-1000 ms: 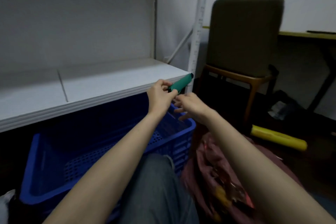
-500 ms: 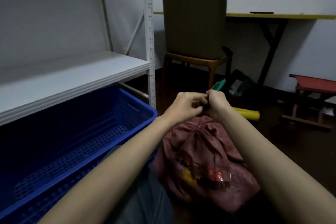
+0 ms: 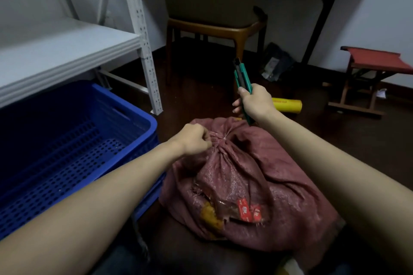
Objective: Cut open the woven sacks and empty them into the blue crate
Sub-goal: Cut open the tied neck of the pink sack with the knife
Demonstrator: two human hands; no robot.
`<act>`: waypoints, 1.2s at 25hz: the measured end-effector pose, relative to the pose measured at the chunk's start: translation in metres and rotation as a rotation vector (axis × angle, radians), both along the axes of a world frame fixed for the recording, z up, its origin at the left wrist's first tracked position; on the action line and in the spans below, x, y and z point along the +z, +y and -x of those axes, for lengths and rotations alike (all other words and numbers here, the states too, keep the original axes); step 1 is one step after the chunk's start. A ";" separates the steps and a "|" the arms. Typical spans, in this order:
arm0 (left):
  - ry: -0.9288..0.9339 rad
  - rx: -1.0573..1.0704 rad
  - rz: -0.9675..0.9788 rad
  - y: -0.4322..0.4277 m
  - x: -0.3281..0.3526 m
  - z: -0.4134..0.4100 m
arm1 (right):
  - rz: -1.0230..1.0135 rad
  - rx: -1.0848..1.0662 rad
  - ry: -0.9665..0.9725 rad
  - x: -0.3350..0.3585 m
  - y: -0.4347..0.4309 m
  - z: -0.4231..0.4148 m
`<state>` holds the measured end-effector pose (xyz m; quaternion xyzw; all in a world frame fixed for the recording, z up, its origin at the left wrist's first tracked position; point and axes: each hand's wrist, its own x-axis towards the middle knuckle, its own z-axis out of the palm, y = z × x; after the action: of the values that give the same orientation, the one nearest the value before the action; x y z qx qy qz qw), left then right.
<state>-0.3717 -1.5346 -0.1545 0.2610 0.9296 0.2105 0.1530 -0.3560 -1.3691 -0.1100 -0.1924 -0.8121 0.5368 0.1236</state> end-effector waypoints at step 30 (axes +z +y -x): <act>-0.493 0.350 -0.662 0.008 0.037 -0.025 | -0.103 0.050 -0.361 0.005 0.035 -0.058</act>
<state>-0.3463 -1.5271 -0.1172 0.0769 0.7780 0.5754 0.2404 -0.2984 -1.3342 -0.1054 -0.2590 -0.8519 0.4543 -0.0280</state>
